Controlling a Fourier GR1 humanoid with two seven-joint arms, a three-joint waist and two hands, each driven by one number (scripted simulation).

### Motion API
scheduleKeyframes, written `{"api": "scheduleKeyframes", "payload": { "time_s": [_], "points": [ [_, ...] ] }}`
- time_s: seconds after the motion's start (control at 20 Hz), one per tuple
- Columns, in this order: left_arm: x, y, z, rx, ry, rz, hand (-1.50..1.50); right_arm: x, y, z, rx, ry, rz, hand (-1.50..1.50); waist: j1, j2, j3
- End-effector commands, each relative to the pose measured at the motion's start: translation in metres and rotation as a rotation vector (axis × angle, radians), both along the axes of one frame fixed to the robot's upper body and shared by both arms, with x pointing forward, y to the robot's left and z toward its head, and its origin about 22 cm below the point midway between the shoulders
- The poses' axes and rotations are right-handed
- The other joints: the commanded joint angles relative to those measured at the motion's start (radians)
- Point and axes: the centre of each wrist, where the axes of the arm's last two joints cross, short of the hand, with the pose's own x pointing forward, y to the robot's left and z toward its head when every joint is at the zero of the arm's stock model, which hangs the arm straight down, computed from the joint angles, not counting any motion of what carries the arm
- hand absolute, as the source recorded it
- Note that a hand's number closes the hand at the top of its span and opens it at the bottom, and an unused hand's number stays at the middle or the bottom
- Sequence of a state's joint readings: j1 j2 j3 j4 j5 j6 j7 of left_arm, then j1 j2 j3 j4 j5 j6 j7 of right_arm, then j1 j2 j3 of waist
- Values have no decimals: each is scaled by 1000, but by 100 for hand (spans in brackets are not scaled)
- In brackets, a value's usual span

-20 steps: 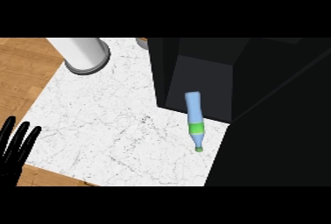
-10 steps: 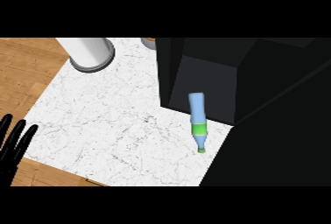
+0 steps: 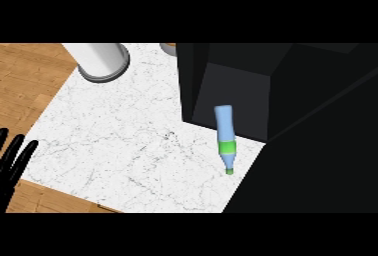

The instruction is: Pick up the bottled water, place it into the cabinet and close the cabinet

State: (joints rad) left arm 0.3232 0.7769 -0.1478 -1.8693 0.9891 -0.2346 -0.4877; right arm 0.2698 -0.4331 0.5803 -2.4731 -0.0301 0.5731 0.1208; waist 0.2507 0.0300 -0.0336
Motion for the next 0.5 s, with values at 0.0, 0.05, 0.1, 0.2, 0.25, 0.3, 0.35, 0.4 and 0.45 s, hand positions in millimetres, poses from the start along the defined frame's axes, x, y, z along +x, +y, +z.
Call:
{"api": "scheduleKeyframes", "payload": {
  "time_s": [0.0, 0.05, 0.1, 0.2, 0.25, 0.3, 0.35, 0.4, 0.45],
  "points": [
    [0, 3, -1, 0, 2, 4, -150, -1, 21, -4, 39, 69, 41, 150, -4, 11, 4],
    [2, 2, 1, -10, -9, -2, -150, -1, 22, -6, 44, 85, 43, 150, -5, 15, 3],
    [2, 4, 2, -3, -15, -3, -150, 1, 22, -8, 42, 98, 47, 150, 3, 19, 3],
    [3, 5, 3, 4, -16, -1, -150, 1, 25, -15, 62, 151, 72, 150, 8, 29, 5],
    [3, 4, 2, 2, -14, -7, -150, 0, 26, -16, 78, 165, 105, 150, 17, 36, 5],
    [6, 5, 6, -8, -35, 0, -150, 0, 28, -18, 99, 186, 125, 150, 20, 36, 7],
    [5, 3, 7, -5, -31, -24, -150, -1, 27, -19, 93, 205, 138, 150, 33, 36, 6],
    [8, 6, 9, 2, -42, -9, -150, 2, 28, -22, 91, 209, 158, 150, 38, 44, 7],
    [6, 6, 8, 7, -34, -15, -150, 3, 28, -23, 109, 226, 148, 150, 38, 43, 8]
  ]
}}
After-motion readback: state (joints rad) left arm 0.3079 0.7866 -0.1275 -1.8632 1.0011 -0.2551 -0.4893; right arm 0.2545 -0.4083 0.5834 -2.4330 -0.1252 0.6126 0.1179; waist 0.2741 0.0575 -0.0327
